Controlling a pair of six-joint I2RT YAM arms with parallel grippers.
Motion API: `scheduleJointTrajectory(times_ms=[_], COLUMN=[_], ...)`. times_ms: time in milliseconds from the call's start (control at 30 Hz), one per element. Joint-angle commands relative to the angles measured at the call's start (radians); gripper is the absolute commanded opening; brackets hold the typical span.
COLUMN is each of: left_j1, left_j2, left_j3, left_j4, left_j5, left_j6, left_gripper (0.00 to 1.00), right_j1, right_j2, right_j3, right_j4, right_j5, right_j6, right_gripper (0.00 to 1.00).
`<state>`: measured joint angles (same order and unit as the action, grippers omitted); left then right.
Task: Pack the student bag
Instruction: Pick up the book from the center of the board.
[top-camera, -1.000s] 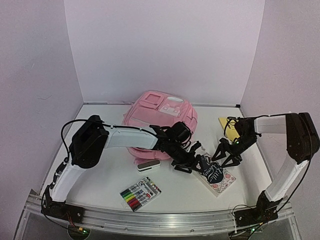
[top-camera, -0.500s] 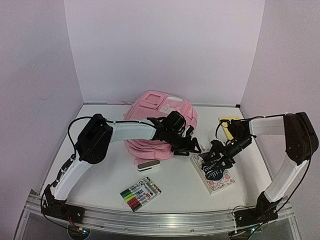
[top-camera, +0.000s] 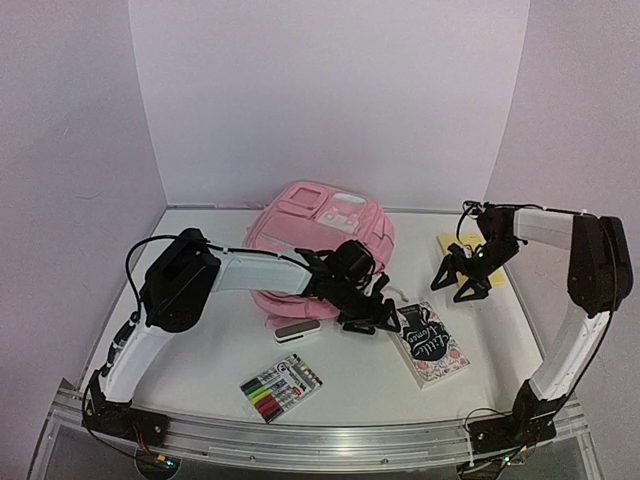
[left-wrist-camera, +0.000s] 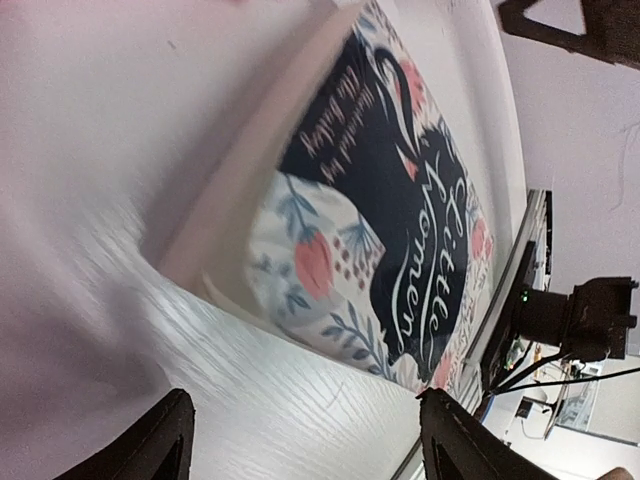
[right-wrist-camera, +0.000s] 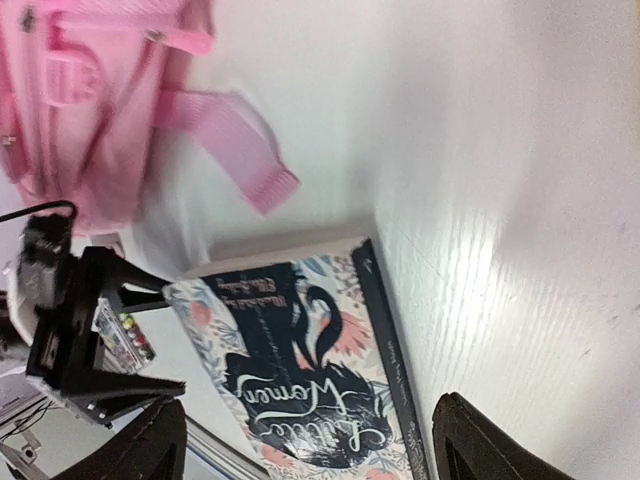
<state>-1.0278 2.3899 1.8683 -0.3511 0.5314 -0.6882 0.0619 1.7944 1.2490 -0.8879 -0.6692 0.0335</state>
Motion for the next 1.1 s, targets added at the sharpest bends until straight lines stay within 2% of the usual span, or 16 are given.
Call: scheduleJointTrajectory(times_ms=[0,233,433,700,933,1000,1067], left_j1=[-0.017,-0.015,0.005,0.003,0.002,0.001,0.002], left_j2=[0.012,0.108,0.116,0.024,0.058,0.058,0.058], left_j3=[0.058,0.18,0.183,0.192,0.217,0.215,0.216], left_j4=[-0.002,0.023,0.116,0.163,0.152,0.159,0.162], left_j5=[0.033,0.09,0.126,0.132,0.183,0.188,0.189], left_j6=[0.005,-0.025,-0.08,-0.033,-0.042,-0.039,-0.038], left_gripper=[0.78,0.77,0.71,0.51,0.34,0.31,0.32], right_j1=[0.013,0.014,0.055,0.066,0.065,0.067,0.066], right_j2=[0.031,0.062,0.073,0.103,0.122,0.125,0.123], right_j3=[-0.065,-0.213,-0.262,-0.248,-0.225,-0.215,-0.21], right_j4=[-0.071,0.017,0.066,0.096,0.099,0.099,0.1], right_j5=[-0.032,-0.146,-0.272,-0.297,-0.326,-0.34,-0.352], right_j6=[-0.019,0.079,0.108,0.125,0.126,0.124,0.122], right_gripper=[0.86,0.85,0.71,0.67,0.66,0.66,0.66])
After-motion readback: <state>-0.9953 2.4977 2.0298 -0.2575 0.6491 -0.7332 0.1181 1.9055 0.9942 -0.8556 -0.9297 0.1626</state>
